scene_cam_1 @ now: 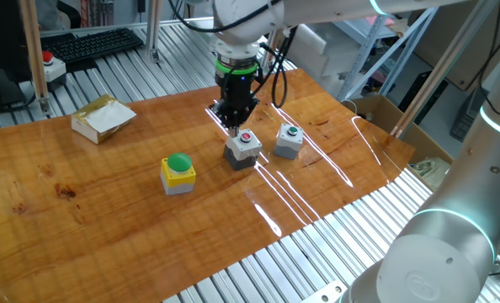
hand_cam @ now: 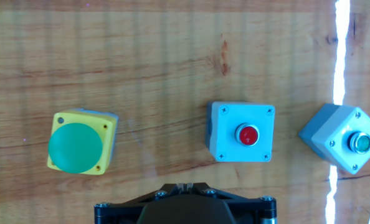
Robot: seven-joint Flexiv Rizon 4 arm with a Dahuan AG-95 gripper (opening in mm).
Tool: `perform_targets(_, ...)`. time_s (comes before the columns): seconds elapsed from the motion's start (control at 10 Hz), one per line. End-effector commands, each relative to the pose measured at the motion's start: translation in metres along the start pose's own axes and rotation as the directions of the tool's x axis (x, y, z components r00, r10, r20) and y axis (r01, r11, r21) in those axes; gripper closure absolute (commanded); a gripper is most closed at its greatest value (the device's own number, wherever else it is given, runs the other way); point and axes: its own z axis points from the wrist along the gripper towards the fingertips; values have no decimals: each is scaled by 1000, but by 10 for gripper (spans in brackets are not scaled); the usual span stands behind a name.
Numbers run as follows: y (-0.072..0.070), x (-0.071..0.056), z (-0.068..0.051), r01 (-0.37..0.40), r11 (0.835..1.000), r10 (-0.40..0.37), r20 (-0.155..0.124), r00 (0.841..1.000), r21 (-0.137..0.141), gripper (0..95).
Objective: Press three buttons from left to right in sequence
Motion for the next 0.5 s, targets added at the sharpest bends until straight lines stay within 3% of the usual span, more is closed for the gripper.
perform_targets(0.1,-7,-1,1,-11,1000,11,-3,1000,-28,950)
perform_targets(0.5,-32,-3,11,-12,999,12,0,1000,-35,950)
